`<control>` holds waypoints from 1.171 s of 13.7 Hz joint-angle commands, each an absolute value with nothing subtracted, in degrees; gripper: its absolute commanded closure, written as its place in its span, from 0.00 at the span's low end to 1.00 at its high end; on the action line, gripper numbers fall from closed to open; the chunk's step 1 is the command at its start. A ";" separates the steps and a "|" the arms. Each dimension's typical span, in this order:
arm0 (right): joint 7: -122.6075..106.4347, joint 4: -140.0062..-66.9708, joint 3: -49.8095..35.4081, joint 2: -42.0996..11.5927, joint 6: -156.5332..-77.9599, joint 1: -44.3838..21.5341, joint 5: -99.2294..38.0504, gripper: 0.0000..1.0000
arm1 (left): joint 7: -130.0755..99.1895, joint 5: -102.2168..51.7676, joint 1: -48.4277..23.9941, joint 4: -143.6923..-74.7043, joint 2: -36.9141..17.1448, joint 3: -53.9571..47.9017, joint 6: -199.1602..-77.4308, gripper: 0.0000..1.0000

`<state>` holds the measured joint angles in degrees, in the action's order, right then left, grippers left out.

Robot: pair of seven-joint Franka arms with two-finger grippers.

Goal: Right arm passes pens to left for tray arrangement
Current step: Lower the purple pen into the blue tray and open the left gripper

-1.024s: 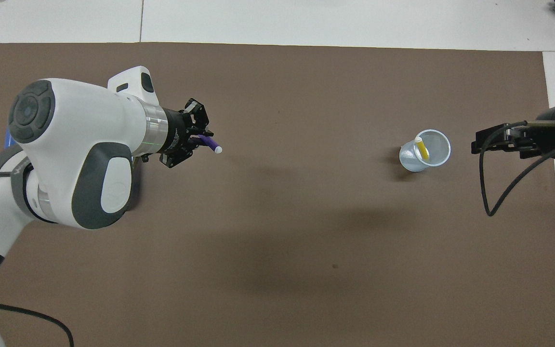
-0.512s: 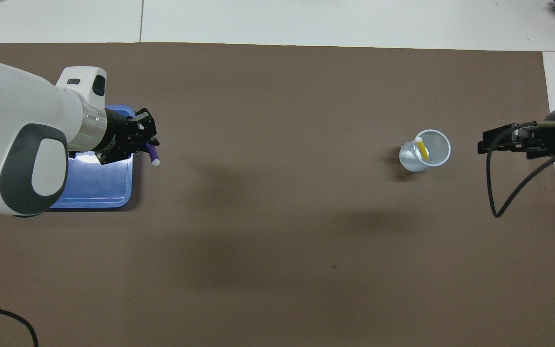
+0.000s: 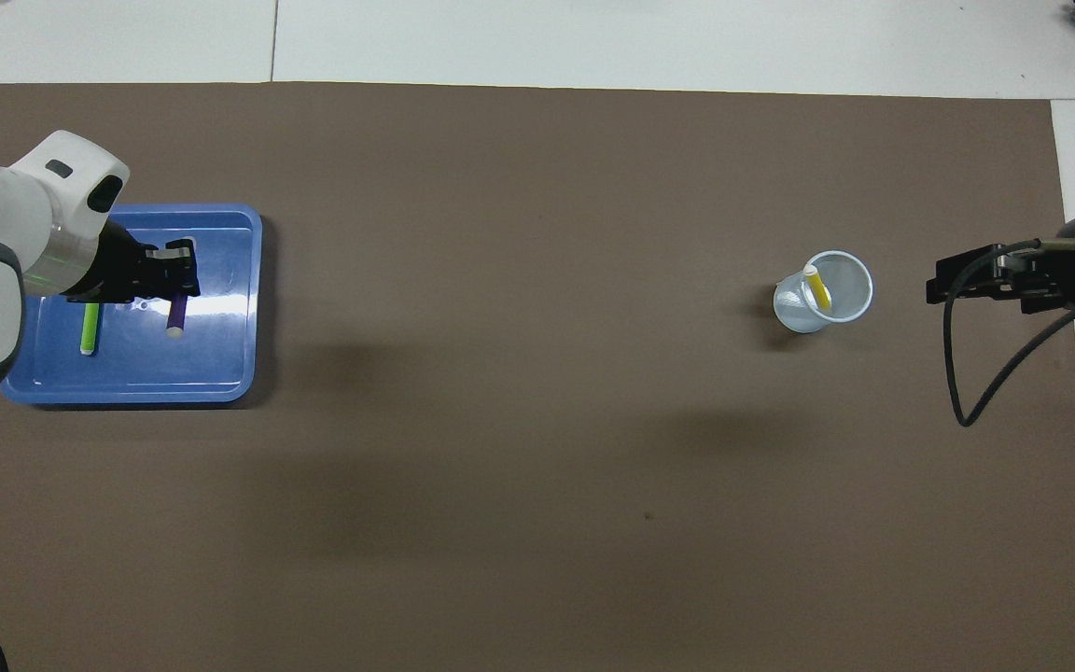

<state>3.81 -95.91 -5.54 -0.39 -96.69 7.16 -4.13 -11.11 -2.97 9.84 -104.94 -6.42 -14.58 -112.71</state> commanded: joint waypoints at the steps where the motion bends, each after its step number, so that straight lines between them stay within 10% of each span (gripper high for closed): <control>1: 2.29 -96.33 -6.24 0.53 -95.80 8.88 -2.81 0.00 | -1.96 2.88 12.55 -106.87 -5.45 -15.03 -113.46 1.00; 16: 2.64 -97.03 -6.42 0.97 -95.71 8.09 -2.90 0.00 | 4.92 9.93 20.38 -116.35 -15.38 -15.03 -138.23 1.00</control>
